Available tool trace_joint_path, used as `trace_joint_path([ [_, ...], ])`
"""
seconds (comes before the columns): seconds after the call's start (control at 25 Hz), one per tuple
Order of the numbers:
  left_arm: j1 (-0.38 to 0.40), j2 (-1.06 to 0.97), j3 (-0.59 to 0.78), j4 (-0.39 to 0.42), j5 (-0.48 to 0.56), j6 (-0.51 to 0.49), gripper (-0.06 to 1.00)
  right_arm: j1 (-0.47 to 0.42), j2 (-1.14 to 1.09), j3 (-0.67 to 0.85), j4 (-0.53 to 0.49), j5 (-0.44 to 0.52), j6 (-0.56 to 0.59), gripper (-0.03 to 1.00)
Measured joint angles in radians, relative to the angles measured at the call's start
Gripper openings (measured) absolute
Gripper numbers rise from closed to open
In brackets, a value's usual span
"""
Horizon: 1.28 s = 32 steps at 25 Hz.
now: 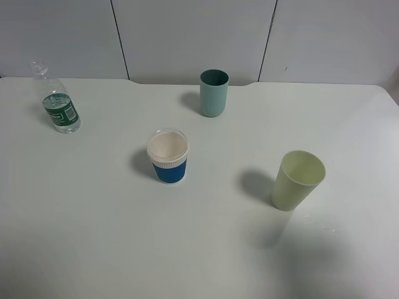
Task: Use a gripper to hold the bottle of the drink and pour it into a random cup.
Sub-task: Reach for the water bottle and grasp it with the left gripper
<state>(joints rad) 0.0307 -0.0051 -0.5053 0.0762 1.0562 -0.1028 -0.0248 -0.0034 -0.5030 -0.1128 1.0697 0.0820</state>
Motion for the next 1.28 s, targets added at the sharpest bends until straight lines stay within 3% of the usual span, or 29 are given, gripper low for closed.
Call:
trace_joint_path([
  [1.28,0.0,0.0,0.0,0.0,0.0,0.0,1.0,0.0,0.0,0.0,0.0,0.0,0.0,0.63],
])
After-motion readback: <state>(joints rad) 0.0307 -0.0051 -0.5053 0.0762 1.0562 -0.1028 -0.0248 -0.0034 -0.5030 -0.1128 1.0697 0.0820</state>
